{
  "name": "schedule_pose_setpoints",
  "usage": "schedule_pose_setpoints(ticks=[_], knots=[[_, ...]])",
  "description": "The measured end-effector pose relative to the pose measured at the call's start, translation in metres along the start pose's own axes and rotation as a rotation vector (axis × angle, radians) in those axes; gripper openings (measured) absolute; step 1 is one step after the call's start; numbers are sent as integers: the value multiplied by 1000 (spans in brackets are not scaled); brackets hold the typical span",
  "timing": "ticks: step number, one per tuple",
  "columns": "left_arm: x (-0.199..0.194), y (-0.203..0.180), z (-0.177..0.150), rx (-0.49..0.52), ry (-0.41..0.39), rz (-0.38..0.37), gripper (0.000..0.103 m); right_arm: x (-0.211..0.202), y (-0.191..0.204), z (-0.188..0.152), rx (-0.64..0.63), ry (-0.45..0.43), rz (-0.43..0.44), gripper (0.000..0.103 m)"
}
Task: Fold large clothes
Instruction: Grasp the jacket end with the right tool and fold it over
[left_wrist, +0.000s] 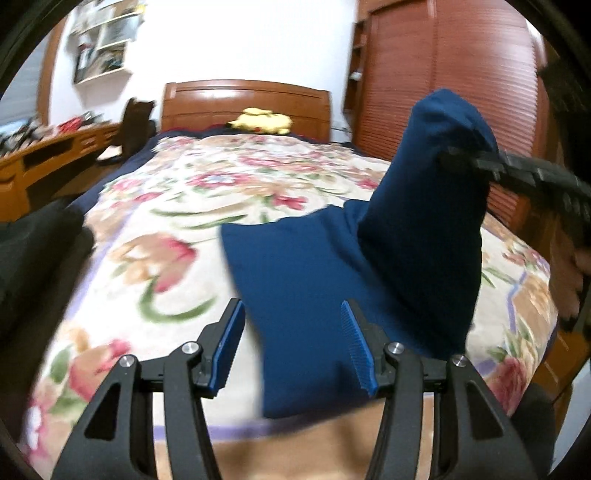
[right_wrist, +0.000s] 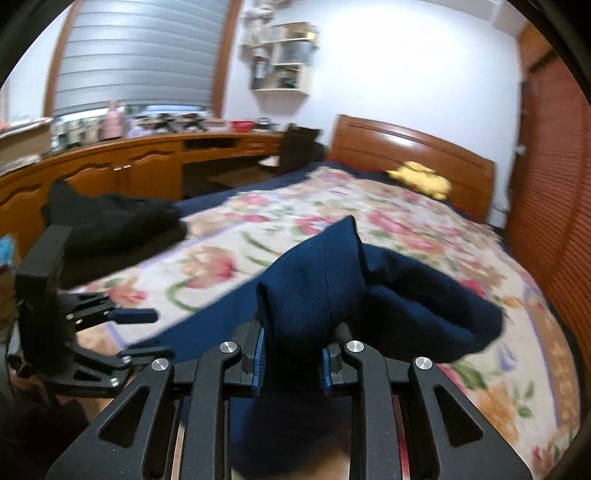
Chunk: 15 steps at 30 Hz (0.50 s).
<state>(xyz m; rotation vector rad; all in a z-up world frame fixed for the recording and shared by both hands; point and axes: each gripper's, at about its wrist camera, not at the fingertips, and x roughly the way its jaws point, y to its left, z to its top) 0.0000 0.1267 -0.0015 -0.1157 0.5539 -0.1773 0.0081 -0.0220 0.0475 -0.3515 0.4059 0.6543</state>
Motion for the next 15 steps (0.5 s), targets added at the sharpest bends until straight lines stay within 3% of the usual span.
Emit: schedule_pose_setpoints(ticks=[5, 7, 11, 15], knots=[[-9, 32, -5, -62, -16, 45, 54, 41, 49, -1, -34, 72, 162, 22], [-10, 39, -7, -80, -21, 50, 54, 50, 60, -7, -51, 97, 170, 28], [-13, 40, -9, -92, -31, 46, 54, 57, 62, -16, -40, 152, 193, 67], [-15, 35, -8, -78, -46, 36, 54, 37, 50, -18, -13, 125, 193, 73]])
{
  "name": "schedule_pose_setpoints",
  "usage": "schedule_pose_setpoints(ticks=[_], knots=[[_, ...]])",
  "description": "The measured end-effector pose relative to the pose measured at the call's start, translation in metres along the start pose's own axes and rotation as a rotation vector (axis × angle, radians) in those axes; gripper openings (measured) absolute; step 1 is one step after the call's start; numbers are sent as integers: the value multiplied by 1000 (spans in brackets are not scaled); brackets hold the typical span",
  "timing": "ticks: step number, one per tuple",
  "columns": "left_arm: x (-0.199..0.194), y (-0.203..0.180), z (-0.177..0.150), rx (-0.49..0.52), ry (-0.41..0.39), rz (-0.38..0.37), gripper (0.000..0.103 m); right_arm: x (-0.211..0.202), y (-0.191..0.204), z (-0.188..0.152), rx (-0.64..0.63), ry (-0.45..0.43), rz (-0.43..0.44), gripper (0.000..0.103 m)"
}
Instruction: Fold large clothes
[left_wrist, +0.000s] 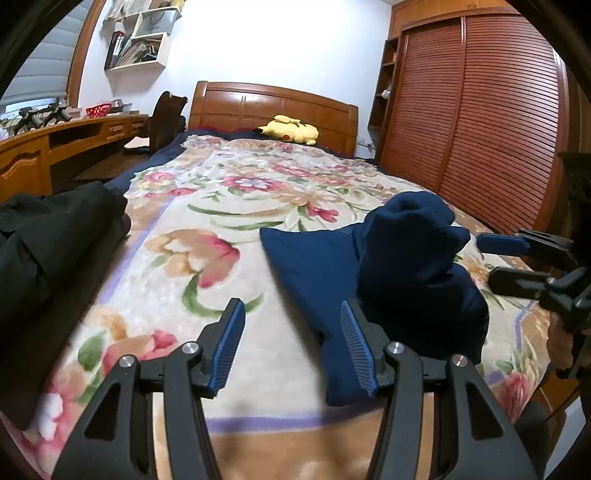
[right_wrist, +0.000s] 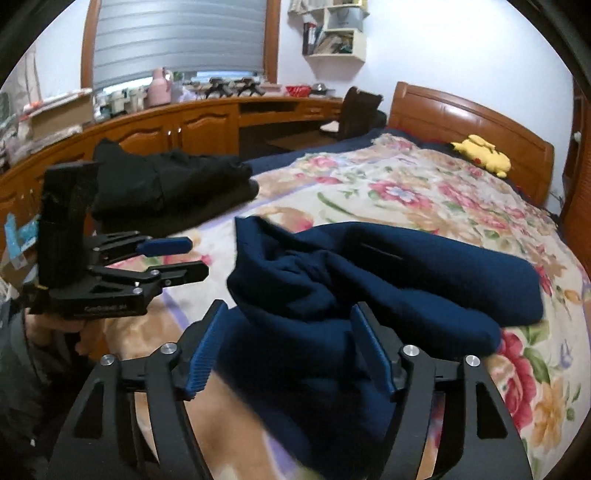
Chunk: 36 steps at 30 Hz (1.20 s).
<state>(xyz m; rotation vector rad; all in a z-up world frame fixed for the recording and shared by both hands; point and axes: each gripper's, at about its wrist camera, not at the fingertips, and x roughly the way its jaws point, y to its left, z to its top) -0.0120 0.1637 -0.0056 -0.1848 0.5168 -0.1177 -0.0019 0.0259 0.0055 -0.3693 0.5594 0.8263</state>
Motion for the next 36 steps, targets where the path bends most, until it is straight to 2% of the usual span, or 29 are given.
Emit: schedule_pose_setpoints(ticks=[4, 6, 8, 11, 12, 13, 15, 17, 20, 25, 27, 28, 29, 30, 34, 36], knots=[[-9, -6, 3, 1, -38, -11, 54, -27, -20, -16, 41, -36, -52, 73], [-14, -7, 5, -6, -61, -15, 54, -31, -36, -29, 54, -24, -128, 73], [-18, -8, 7, -18, -79, -18, 54, -28, -52, -40, 82, 6, -159, 72], [-23, -8, 9, -29, -103, -23, 54, -13, -68, -50, 121, 23, -181, 57], [-24, -8, 9, -31, -110, -23, 54, -9, -70, -51, 130, 26, -180, 55], [-25, -9, 10, -31, -117, -25, 54, -1, -73, -51, 145, 30, -177, 54], [-26, -10, 10, -29, -125, -26, 54, 11, -75, -52, 173, 27, -148, 39], [-26, -11, 11, -26, -129, -24, 54, 27, -65, -51, 178, 41, -77, 28], [-21, -13, 10, -21, -115, -27, 54, 53, -48, -53, 163, 109, 20, 22], [-1, -20, 4, 2, -46, -36, 54, 56, -45, -55, 161, 124, 49, 22], [8, -22, 1, 7, -8, -27, 54, 48, -49, -52, 144, 122, 37, 23], [11, -23, -1, 10, 3, -24, 54, 44, -50, -48, 132, 117, 22, 30], [13, -24, -2, 15, 11, -17, 54, 38, -53, -44, 119, 111, 0, 45], [15, -24, -3, 20, 16, -9, 54, 36, -55, -41, 108, 107, -25, 55], [19, -22, -3, 18, 28, -3, 54, 31, -78, -28, 68, 78, -129, 69], [21, -19, -4, 15, 36, 2, 54, 36, -95, -22, 47, 70, -192, 70]])
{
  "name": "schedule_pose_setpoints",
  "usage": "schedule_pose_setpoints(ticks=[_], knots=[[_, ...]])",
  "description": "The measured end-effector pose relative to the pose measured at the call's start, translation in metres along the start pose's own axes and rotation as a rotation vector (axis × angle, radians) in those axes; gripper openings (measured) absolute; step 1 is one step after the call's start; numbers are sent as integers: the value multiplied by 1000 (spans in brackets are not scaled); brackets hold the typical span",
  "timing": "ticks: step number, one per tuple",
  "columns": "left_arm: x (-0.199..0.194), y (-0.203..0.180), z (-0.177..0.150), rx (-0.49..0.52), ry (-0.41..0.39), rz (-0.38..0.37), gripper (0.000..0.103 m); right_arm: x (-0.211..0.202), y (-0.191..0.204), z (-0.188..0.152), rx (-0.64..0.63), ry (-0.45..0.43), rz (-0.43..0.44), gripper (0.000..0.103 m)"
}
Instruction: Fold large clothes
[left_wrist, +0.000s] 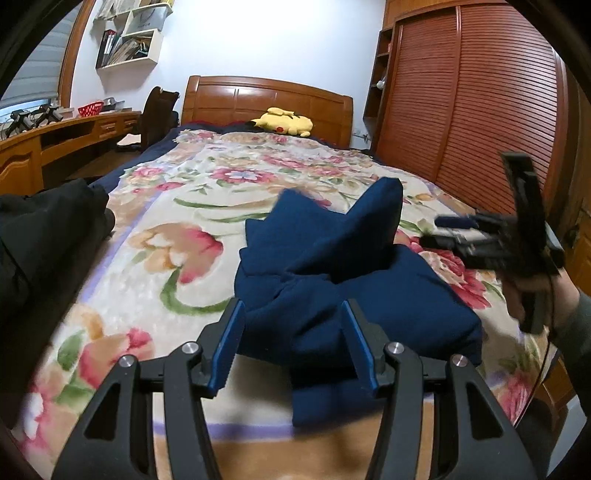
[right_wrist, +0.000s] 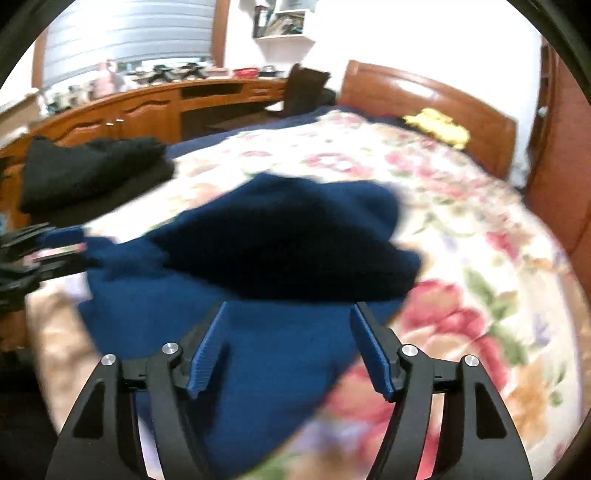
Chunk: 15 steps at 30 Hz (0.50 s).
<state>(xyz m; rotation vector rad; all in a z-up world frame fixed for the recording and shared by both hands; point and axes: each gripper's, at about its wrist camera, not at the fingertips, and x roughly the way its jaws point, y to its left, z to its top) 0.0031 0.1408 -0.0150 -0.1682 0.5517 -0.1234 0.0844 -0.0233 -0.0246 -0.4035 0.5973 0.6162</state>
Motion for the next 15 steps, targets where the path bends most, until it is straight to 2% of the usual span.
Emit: schedule_pose_setpoints(ticks=[5, 15], knots=[[7, 5, -1, -3, 24, 13, 54, 36, -31, 19, -39, 12, -48, 71], [19, 8, -3, 5, 64, 10, 54, 96, -49, 54, -103, 86, 36, 71]])
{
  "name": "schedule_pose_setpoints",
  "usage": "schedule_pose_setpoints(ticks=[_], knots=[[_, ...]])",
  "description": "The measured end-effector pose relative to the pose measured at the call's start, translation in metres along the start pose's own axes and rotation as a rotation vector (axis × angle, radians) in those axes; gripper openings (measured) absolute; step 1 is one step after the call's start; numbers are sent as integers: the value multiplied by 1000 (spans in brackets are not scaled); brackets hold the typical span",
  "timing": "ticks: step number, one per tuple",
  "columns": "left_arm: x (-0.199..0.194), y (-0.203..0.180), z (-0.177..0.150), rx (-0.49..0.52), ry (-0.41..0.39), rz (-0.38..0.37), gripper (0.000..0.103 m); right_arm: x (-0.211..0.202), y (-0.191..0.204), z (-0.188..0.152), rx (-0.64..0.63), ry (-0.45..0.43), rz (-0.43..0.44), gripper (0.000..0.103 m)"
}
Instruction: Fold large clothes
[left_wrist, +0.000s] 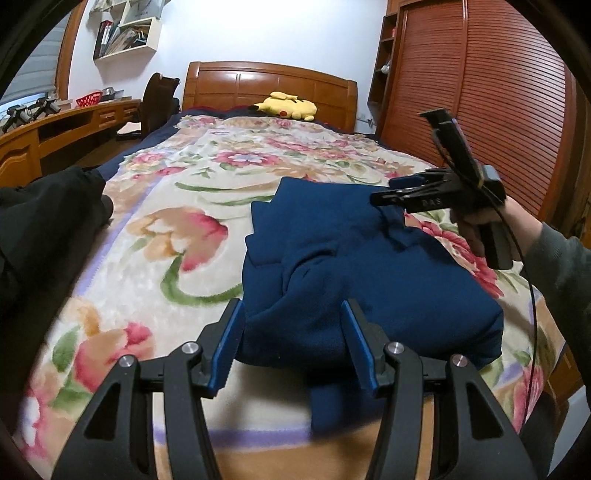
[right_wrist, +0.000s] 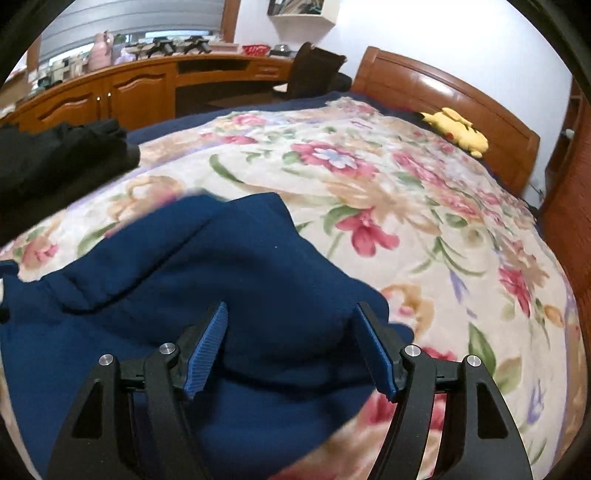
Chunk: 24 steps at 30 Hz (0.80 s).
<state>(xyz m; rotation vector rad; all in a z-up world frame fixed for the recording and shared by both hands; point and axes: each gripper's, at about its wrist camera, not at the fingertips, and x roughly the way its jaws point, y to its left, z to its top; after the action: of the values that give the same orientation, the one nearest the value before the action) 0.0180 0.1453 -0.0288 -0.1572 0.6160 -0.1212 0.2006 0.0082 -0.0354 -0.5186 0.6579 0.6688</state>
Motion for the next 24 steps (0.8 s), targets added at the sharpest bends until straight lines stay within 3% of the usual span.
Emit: schedule_pose_setpoints(ticks=[3, 7, 15, 18, 24], knots=[[4, 3, 0, -8, 14, -10, 54, 21, -6, 5, 20, 55, 61, 72], [4, 3, 0, 0, 14, -18, 51, 38, -11, 3, 40, 82, 76, 73], [3, 0, -3, 19, 31, -57, 25, 27, -27, -7, 126, 40, 12, 82], [2, -2, -4, 32, 35, -63, 16, 19, -42, -19, 192, 28, -14, 85], [-4, -2, -5, 42, 28, -71, 13, 32, -86, -49, 399, 83, -9, 85]])
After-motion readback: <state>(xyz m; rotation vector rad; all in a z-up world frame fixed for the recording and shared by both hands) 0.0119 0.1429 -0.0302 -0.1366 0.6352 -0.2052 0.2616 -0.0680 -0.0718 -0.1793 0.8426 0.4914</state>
